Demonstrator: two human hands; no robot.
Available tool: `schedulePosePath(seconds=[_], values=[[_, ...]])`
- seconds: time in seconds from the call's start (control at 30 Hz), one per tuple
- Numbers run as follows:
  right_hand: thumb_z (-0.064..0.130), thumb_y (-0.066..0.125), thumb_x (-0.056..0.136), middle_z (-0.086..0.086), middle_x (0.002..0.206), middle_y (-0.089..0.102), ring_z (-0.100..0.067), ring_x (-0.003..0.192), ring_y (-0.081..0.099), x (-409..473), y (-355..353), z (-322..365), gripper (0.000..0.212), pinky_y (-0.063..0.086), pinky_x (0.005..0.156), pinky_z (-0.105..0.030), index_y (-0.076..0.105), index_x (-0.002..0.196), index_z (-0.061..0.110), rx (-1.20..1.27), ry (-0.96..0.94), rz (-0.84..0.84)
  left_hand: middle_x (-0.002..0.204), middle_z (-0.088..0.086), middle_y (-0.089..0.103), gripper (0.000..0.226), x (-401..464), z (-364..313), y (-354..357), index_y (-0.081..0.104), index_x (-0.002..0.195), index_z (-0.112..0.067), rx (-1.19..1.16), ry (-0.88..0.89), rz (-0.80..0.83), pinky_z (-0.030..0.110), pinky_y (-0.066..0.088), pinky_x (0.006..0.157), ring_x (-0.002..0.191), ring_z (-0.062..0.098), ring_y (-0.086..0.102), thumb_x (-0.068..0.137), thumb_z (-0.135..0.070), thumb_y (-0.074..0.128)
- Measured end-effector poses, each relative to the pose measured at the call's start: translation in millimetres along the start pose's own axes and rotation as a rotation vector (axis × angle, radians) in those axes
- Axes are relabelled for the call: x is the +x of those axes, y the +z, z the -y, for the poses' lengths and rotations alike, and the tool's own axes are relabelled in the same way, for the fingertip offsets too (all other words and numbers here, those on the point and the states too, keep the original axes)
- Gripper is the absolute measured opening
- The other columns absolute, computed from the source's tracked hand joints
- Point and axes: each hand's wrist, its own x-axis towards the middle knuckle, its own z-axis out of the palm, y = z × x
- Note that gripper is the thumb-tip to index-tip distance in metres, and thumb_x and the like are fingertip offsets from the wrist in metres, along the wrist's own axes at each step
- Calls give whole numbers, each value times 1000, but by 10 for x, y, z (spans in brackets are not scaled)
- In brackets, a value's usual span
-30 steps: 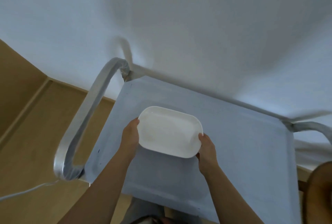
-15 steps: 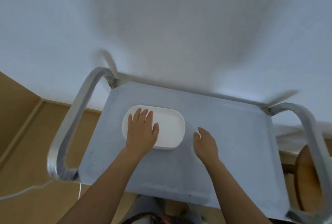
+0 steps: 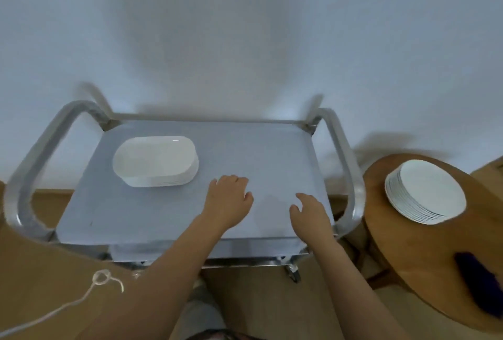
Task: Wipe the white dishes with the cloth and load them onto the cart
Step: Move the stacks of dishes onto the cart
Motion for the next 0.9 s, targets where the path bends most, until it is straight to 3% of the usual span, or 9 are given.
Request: schedulePosePath(seconds=[0.07, 0.13, 0.2, 0.27, 0.4, 0.53, 0.63, 0.77, 0.9], values=[[19, 42, 96, -9, 139, 46, -24, 125, 44, -218, -198, -313, 41, 35, 103, -35, 44, 136, 10, 16, 21, -36, 131, 8, 54, 42, -113, -385, 113, 48, 132, -13, 5, 72, 34, 36, 32, 100, 117, 25, 48, 96, -33, 37], [15, 44, 93, -10, 116, 59, -23, 100, 57, -428, -391, -605, 27, 48, 88, -36, 56, 116, 9, 39, 57, -68, 130, 8, 54, 42, -207, -769, 218, 48, 131, -12, -10, 144, 73, 36, 34, 99, 116, 25, 48, 96, -32, 37], [15, 46, 92, -4, 97, 62, -20, 86, 59, -595, -577, -882, 15, 53, 78, -36, 59, 97, 12, 43, 76, -111, 127, 8, 55, 40, -263, -1139, 297, 50, 129, -12, -25, 209, 93, 36, 37, 95, 113, 24, 50, 96, -32, 38], [16, 46, 91, 0, 101, 59, -16, 90, 56, -741, -749, -1156, 13, 49, 75, -27, 57, 99, 16, 21, 107, -154, 125, 8, 56, 39, -292, -1498, 360, 52, 127, -11, -36, 272, 120, 36, 39, 94, 112, 24, 50, 96, -31, 39], [20, 45, 92, -4, 117, 56, -20, 107, 53, -886, -1039, -1596, 30, 43, 86, -26, 55, 120, 15, 3, 217, -223, 113, 10, 59, 34, -255, -2104, 443, 57, 118, -10, -56, 401, 158, 38, 44, 88, 105, 28, 54, 94, -29, 41], [22, 44, 93, -5, 126, 53, -20, 112, 50, -836, -1283, -1906, 33, 36, 78, -25, 51, 124, 14, -12, 330, -242, 107, 9, 61, 34, -84, -2560, 561, 59, 114, -8, -122, 503, 154, 36, 46, 85, 97, 24, 56, 93, -29, 44], [22, 43, 94, -5, 134, 49, -20, 119, 47, -678, -1464, -2098, 40, 40, 91, -28, 46, 132, 14, 7, 361, -230, 104, 8, 62, 30, 173, -2870, 688, 60, 107, -9, -145, 548, 191, 35, 48, 82, 93, 21, 56, 92, -30, 44], [24, 42, 95, -5, 145, 40, -20, 132, 37, -371, -1710, -2300, 49, 33, 106, -33, 37, 142, 15, -11, 397, -226, 108, 8, 61, 29, 637, -3242, 829, 58, 109, -11, -161, 587, 244, 37, 48, 88, 96, 21, 56, 94, -30, 43], [21, 43, 95, -4, 135, 51, -16, 118, 50, -98, -1942, -2477, 40, 40, 92, -24, 48, 133, 13, -41, 425, -241, 118, 5, 60, 31, 1054, -3524, 960, 56, 117, -14, -163, 624, 281, 30, 44, 92, 106, 18, 56, 97, -31, 41]])
